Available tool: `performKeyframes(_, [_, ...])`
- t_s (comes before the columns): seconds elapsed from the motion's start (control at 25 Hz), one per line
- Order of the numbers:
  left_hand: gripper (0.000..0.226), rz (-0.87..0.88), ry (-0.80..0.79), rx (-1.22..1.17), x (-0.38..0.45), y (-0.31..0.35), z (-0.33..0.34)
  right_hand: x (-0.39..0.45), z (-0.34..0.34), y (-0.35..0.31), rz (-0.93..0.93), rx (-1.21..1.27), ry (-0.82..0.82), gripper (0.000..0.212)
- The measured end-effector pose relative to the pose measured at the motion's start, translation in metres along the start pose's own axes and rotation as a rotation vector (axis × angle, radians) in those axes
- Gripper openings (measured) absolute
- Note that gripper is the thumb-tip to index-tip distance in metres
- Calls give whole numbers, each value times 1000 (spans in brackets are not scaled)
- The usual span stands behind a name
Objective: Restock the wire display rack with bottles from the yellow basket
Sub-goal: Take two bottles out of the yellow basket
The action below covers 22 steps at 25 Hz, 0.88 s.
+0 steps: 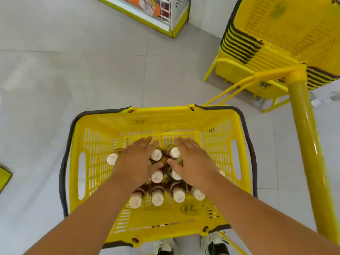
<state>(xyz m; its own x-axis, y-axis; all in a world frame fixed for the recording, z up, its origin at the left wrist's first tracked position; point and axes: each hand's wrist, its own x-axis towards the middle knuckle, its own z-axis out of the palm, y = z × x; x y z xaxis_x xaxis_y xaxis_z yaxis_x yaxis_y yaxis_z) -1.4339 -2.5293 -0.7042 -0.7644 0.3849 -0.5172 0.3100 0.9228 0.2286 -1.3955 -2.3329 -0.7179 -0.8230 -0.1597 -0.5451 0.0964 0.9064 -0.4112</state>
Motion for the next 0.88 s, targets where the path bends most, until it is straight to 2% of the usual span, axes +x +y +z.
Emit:
performKeyframes(0.12, [76,-16,-35,22,10,1,2,9,4,4,-3,63,12,78])
performKeyframes(0.24, [57,-55,-58,29,19,3,0,17,6,9,39,204,23,72])
performKeyframes(0.32, [43,-109,-44,-44,27,6,-4,23,7,10,122,382,73,58])
performKeyframes(0.4, [41,-180,-13,-196,36,7,-5,29,8,8,190,560,140,38])
performKeyframes(0.48, [44,-208,20,-303,46,7,-5,33,9,7,207,665,166,31])
performKeyframes(0.68, [39,-119,-37,-366,60,11,-4,39,15,11,182,681,149,29])
performKeyframes(0.88, [35,-28,-50,-291,55,13,0,34,11,18,199,705,157,28])
